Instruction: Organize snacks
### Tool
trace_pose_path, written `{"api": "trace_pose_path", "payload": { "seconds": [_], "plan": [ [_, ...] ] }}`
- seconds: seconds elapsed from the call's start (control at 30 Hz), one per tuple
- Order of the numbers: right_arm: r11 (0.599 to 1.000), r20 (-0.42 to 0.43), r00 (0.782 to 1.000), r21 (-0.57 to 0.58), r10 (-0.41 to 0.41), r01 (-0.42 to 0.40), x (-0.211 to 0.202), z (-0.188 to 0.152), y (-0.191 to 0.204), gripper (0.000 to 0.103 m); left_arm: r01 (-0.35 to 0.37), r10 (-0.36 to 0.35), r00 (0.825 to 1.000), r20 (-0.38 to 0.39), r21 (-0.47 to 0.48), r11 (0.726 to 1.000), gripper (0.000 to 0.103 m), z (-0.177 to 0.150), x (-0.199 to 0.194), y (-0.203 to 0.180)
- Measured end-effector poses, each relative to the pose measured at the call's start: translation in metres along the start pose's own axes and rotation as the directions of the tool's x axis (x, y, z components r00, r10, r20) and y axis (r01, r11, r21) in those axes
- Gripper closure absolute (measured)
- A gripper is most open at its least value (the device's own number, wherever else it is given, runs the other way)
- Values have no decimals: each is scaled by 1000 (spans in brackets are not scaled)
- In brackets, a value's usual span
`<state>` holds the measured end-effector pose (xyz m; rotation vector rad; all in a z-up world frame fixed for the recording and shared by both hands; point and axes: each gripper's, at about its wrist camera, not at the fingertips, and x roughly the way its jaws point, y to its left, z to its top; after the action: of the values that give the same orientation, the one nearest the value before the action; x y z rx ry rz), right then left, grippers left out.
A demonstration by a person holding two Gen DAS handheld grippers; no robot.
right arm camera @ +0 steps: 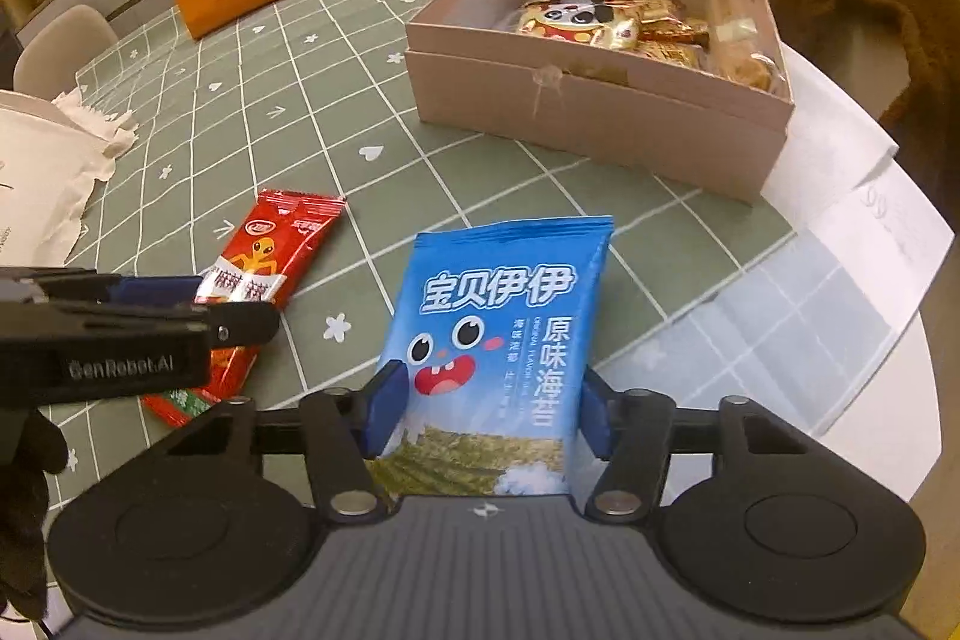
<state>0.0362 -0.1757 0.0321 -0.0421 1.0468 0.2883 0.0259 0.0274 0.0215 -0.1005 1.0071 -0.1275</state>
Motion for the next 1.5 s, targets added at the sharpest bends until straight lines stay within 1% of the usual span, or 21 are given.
{"api": "trace_pose_path", "payload": {
  "seconds": [0.03,0.1,0.13,0.17,0.3,0.33,0.37,0.4,0.43,0.5,0.6,0.7,0.77,0.87,1.0,1.13,1.27,1.4,1.5],
  "plan": [
    [1000,-6,1000,-1,1,-1,1,1,-1,44,-3,3,1000,4,1,1000,47,-1,0,-1],
    [1000,-9,1000,0,-15,15,1,1,-1,36,-6,6,1000,8,1,1000,47,-2,-1,-1],
    [1000,-11,999,3,-31,31,2,0,-1,27,-7,7,1000,9,1,1000,46,-2,-1,-2],
    [999,-14,999,5,-38,38,3,0,-2,22,-7,7,1000,9,1,1000,46,-2,-1,-1],
    [998,-19,1000,53,-24,25,5,-5,-4,19,-18,18,1000,-1,14,1000,45,-1,0,-4],
    [998,-20,1000,61,-20,21,6,-5,-3,17,-24,24,1000,-6,22,999,43,0,0,-6],
    [998,-20,1000,62,-18,20,7,-6,-1,13,-29,29,1000,-10,30,999,44,0,1,-8],
    [998,-21,1000,52,-22,23,8,-7,2,12,-38,39,999,-11,40,998,46,0,1,-9],
    [998,-15,999,45,-33,34,9,-8,5,12,-46,47,999,-9,46,998,47,-1,1,-10],
    [999,4,999,38,-36,36,9,-9,5,12,-41,41,999,-5,41,998,46,-2,1,-9],
    [1000,8,1000,10,-30,30,10,-8,4,12,-36,36,999,-2,30,999,44,-2,1,-8],
    [998,8,999,-58,-37,38,7,-12,8,21,-34,34,999,1,9,999,46,-1,0,-6],
    [994,13,1000,-104,-27,28,3,-15,10,34,-35,35,999,1,-14,999,48,-2,-2,-5],
    [993,13,1000,-113,-17,19,2,-16,9,35,-26,27,1000,11,-25,999,50,-4,-3,-2],
    [996,24,1000,-84,7,-5,0,-18,2,33,-21,21,1000,17,-16,1000,50,-6,-4,-2],
    [998,24,1000,-58,13,-11,-3,-25,-3,19,-27,27,999,19,3,1000,48,-7,-4,-5],
    [996,30,999,-87,-27,30,-3,-31,5,16,-31,31,999,7,41,999,45,-7,-3,-9],
    [989,30,997,-123,-75,79,-3,-31,12,16,-29,29,1000,-7,30,999,45,-6,-3,-8],
    [979,76,991,-162,-112,123,-9,-32,14,16,-31,31,999,-14,29,999,44,-4,-2,-8]
  ]
}}
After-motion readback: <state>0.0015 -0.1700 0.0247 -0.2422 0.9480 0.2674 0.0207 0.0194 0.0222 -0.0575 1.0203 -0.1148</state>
